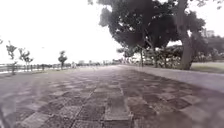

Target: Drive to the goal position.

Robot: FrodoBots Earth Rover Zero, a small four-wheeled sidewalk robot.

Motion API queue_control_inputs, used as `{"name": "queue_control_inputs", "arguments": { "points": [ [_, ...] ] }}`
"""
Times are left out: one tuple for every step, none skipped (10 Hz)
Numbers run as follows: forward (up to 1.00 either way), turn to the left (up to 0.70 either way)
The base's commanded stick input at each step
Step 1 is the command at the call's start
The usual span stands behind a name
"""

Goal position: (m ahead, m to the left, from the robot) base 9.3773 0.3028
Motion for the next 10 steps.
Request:
{"name": "queue_control_inputs", "arguments": {
  "points": [
    [1.0, 0.0],
    [1.0, 0.0],
    [1.0, 0.0],
    [1.0, 0.0],
    [1.0, 0.0],
    [1.0, 0.0],
    [1.0, 0.0],
    [1.0, 0.0],
    [1.0, 0.0],
    [1.0, 0.2]
  ]
}}
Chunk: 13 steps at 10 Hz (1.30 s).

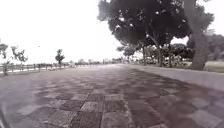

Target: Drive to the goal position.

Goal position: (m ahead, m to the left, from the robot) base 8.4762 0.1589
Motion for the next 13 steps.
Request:
{"name": "queue_control_inputs", "arguments": {
  "points": [
    [1.0, 0.3],
    [1.0, 0.0],
    [1.0, 0.0],
    [1.0, 0.0],
    [1.0, 0.0],
    [1.0, 0.0],
    [1.0, 0.0],
    [1.0, 0.0],
    [1.0, 0.0],
    [1.0, 0.0],
    [1.0, 0.0],
    [1.0, 0.0],
    [1.0, 0.0]
  ]
}}
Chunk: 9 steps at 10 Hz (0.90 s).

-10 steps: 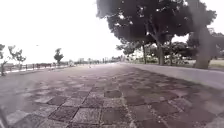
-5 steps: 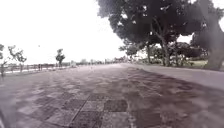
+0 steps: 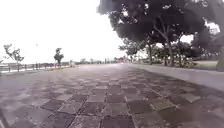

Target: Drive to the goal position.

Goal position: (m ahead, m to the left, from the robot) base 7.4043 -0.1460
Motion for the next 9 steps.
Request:
{"name": "queue_control_inputs", "arguments": {
  "points": [
    [1.0, 0.0],
    [1.0, 0.0],
    [1.0, 0.0],
    [1.0, 0.0],
    [1.0, 0.0],
    [1.0, 0.0],
    [1.0, 0.0],
    [1.0, 0.0],
    [1.0, 0.0]
  ]
}}
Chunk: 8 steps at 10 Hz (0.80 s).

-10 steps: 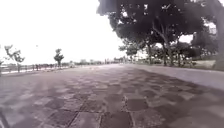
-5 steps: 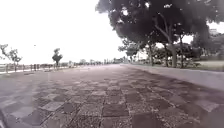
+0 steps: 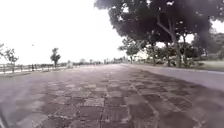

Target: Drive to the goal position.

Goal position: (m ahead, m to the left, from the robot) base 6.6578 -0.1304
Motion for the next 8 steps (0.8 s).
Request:
{"name": "queue_control_inputs", "arguments": {
  "points": [
    [1.0, 0.0],
    [1.0, 0.0],
    [1.0, 0.0],
    [1.0, 0.0],
    [1.0, 0.0],
    [1.0, 0.0],
    [1.0, 0.0],
    [1.0, 0.0]
  ]
}}
